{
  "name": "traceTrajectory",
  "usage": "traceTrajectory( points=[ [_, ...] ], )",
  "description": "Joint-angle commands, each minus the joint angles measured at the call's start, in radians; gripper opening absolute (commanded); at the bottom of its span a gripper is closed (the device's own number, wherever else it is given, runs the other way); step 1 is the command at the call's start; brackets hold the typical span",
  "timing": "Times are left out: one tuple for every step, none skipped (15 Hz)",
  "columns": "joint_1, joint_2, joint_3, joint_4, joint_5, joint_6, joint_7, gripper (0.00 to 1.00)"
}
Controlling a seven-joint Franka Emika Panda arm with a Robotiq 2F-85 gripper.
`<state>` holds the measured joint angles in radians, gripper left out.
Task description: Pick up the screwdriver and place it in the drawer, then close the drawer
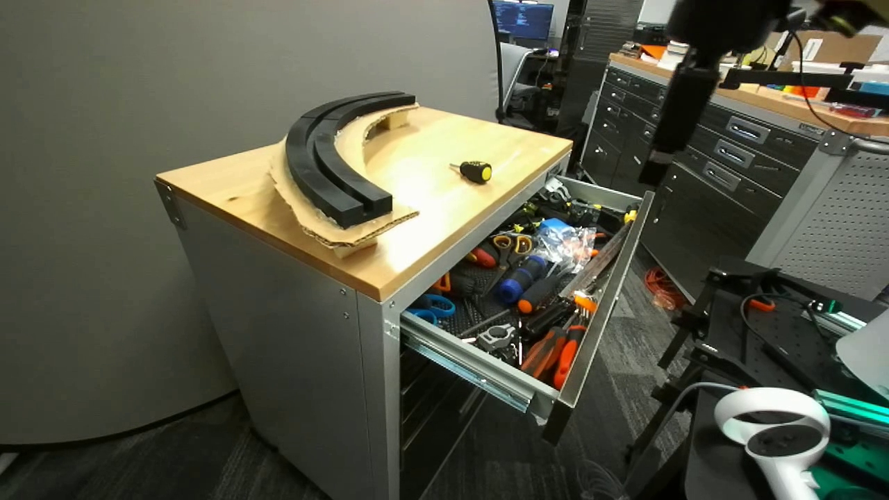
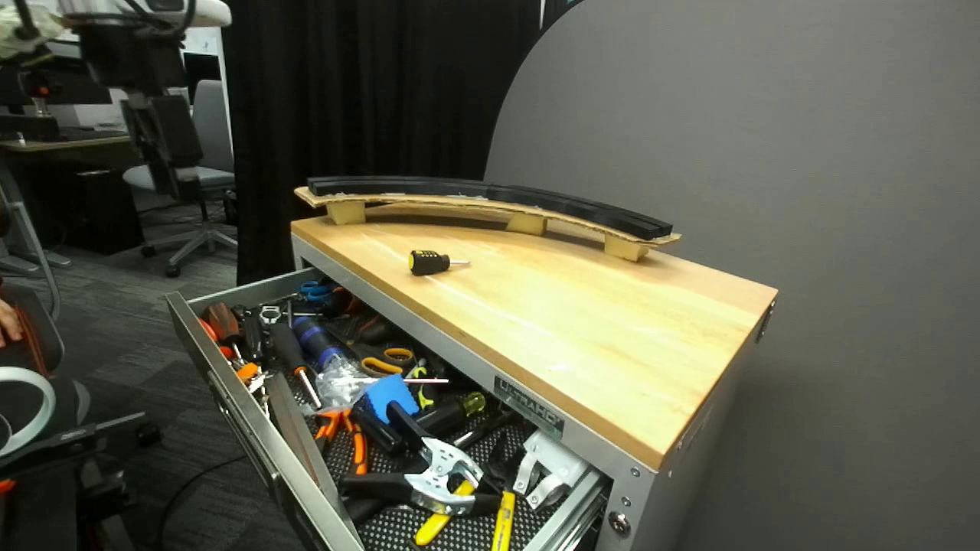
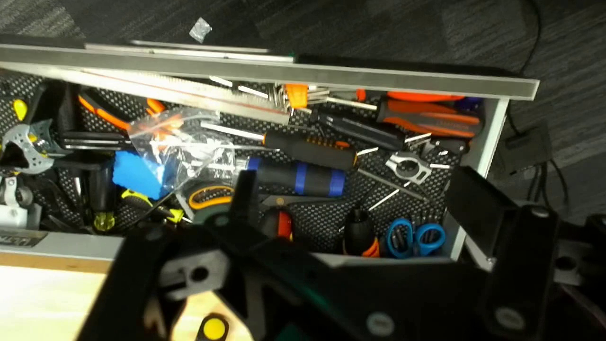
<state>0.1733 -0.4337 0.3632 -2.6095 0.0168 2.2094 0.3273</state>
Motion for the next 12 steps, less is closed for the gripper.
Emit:
traceTrajectory(
  points=[
    [-0.077, 0.237, 0.013, 0.195, -0.148, 0.062, 0.107, 1.0],
    [-0.086, 0.29, -0.002, 0.24, -0.183, 0.064, 0.121, 1.0],
    [-0.091, 0.341, -0.017, 0.285, -0.215, 0.062, 0.13, 1.0],
    [-0.09, 0.386, -0.033, 0.327, -0.237, 0.054, 0.139, 1.0],
    [-0.086, 0.429, -0.052, 0.365, -0.255, 0.053, 0.142, 1.0],
    [-0.083, 0.471, -0.079, 0.404, -0.265, 0.051, 0.131, 1.0],
    [-0.074, 0.516, -0.098, 0.44, -0.276, 0.058, 0.138, 1.0],
    [-0.067, 0.554, -0.119, 0.474, -0.28, 0.064, 0.135, 1.0],
    [-0.059, 0.588, -0.139, 0.505, -0.289, 0.069, 0.14, 1.0],
    [-0.049, 0.622, -0.159, 0.537, -0.306, 0.072, 0.147, 1.0],
    [-0.038, 0.657, -0.179, 0.571, -0.324, 0.069, 0.151, 1.0],
    [-0.025, 0.688, -0.197, 0.599, -0.341, 0.07, 0.157, 1.0]
  ],
)
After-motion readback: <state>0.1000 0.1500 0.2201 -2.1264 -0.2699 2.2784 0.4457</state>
